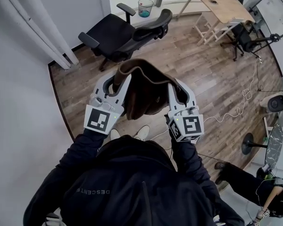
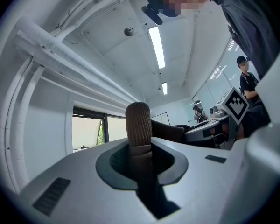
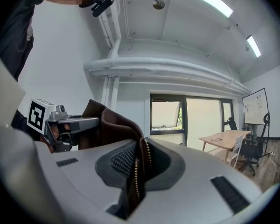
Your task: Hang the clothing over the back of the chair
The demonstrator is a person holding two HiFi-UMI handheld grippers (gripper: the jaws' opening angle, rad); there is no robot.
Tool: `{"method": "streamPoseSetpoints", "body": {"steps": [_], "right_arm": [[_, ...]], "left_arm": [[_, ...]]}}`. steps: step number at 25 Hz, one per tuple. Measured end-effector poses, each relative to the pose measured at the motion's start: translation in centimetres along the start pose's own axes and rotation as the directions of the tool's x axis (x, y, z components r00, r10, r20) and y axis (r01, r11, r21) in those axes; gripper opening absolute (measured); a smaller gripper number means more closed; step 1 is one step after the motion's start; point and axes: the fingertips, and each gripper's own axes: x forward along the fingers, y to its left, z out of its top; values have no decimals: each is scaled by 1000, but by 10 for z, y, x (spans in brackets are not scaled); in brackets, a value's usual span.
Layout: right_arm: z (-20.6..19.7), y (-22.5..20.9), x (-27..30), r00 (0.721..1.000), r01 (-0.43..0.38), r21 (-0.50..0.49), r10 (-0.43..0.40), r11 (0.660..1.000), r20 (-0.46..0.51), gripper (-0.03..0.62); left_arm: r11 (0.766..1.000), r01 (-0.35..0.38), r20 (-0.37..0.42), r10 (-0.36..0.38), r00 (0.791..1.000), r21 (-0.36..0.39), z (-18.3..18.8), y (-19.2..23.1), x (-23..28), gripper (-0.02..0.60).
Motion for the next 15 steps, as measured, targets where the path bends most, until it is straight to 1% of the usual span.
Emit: {"method": "streamPoseSetpoints", "body": {"steps": [4, 15], "right_arm": [[-2, -19, 0, 1000, 1, 0, -1, 1000, 3, 41], [-5, -76, -9, 999, -31, -1, 31, 1000, 19, 41]], "left_arm": [[1000, -4, 1, 4, 1000, 5, -1, -8, 19, 64], [999, -25, -15, 25, 1000, 30, -2, -44, 63, 64]]}}
